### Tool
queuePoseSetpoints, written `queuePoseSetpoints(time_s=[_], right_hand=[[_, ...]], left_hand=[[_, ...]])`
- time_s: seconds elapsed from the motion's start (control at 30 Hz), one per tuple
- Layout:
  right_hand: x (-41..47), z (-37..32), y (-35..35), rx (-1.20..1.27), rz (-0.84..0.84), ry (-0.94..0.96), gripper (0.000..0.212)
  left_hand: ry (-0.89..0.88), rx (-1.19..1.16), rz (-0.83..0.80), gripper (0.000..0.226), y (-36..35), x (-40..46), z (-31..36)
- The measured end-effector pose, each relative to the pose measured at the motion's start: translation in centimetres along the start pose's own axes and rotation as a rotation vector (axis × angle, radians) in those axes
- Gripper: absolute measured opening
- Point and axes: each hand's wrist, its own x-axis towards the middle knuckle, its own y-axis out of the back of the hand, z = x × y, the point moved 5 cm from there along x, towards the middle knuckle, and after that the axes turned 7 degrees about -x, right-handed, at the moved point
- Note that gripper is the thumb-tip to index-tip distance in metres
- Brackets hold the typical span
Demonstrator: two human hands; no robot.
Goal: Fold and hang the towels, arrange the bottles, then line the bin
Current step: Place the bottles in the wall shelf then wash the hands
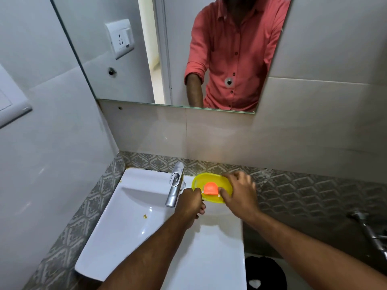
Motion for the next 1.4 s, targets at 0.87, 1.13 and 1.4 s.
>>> queuePoseSetpoints(time_s=[0.87,1.13,1.4], right_hand=[[4.4,-12.9,-0.5,0.78,-0.089,-0.134,0.019],[4.9,-7.9,-3.2,0.677,-0.159,-0.343,0.018],[4.6,-9.8,-4.4,0.655,-0.292,-0.352,0.017]], left_hand=[[0.04,-0.085,0.072,0.032,21.4,2.3,0.9],[0.168,-0.319,0.036,0.052,21.3,6.3,-1.6],[0.157,-0.295,0.033,0.077,20.8,6.6,-2.5]])
